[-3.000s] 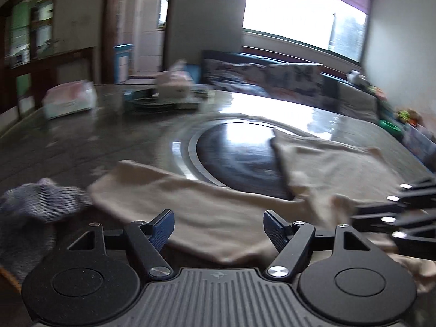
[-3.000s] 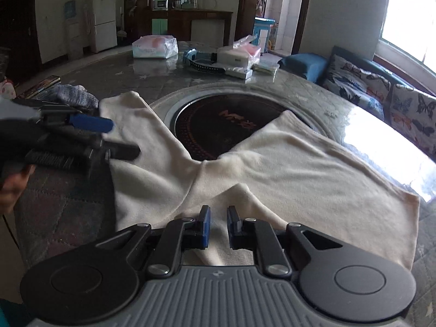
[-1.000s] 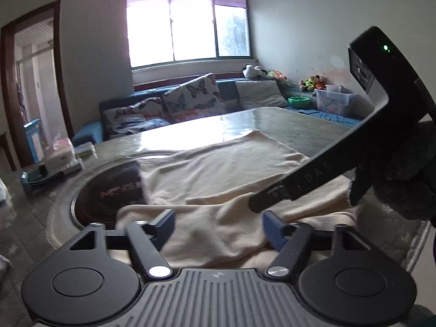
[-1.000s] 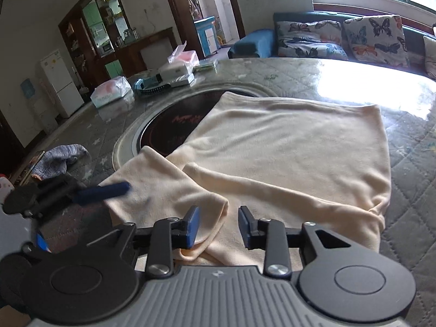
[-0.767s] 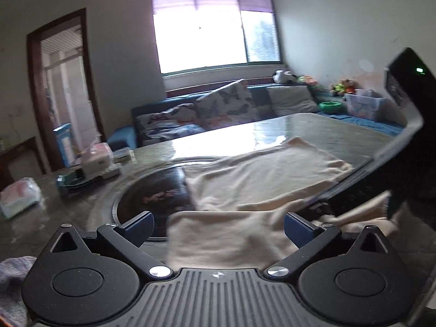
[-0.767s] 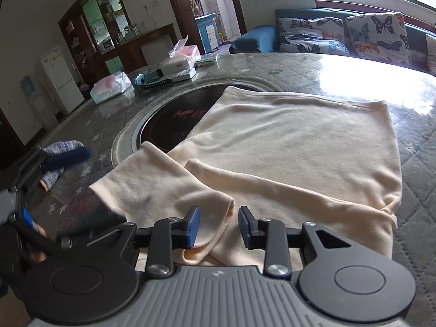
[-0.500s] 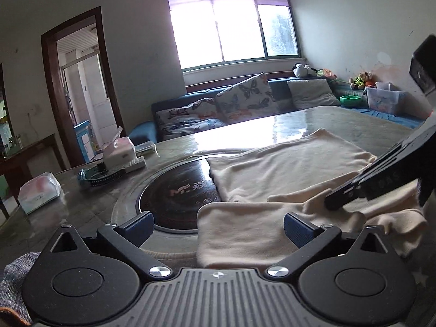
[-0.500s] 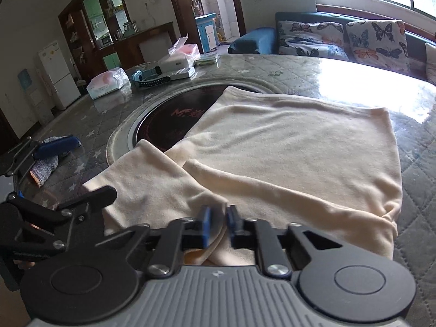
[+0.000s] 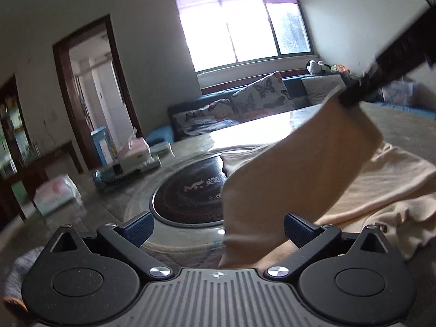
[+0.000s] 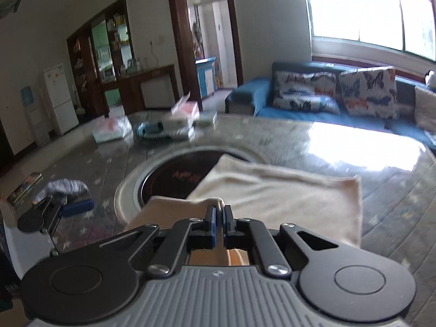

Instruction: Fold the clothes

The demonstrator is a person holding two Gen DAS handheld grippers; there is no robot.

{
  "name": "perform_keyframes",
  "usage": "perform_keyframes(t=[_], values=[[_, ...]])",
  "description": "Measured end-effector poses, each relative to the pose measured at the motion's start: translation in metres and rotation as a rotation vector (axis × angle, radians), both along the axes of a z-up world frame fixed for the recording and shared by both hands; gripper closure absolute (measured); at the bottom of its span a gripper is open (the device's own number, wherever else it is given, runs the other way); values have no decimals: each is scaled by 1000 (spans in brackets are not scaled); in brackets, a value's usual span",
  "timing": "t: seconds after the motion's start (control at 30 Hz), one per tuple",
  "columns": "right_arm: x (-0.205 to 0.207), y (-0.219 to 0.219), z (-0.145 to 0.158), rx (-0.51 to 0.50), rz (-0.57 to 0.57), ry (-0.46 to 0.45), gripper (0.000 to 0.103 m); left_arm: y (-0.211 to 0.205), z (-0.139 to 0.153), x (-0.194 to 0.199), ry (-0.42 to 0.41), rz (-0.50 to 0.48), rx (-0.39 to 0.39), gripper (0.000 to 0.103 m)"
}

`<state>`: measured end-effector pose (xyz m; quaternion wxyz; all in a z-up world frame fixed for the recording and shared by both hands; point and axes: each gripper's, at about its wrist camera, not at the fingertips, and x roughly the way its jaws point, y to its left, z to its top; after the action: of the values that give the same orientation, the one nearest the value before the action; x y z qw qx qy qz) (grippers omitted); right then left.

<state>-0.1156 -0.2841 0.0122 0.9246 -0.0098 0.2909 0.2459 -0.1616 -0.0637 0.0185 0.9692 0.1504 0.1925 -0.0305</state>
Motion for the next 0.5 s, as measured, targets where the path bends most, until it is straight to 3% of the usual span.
perform_keyframes(t=[0.17,0.37,0.5], values=[[-6,-15,19,-1,-51,-58,99,-10,-5,1,31,-32,26,0],[-15,-34,30,-8,-108,-100,99,-10,-1,3,85,-83,-54,0],[-16,-46,31,-7,-147,-96,99,-14,-1,2,93,-110,-60,0]])
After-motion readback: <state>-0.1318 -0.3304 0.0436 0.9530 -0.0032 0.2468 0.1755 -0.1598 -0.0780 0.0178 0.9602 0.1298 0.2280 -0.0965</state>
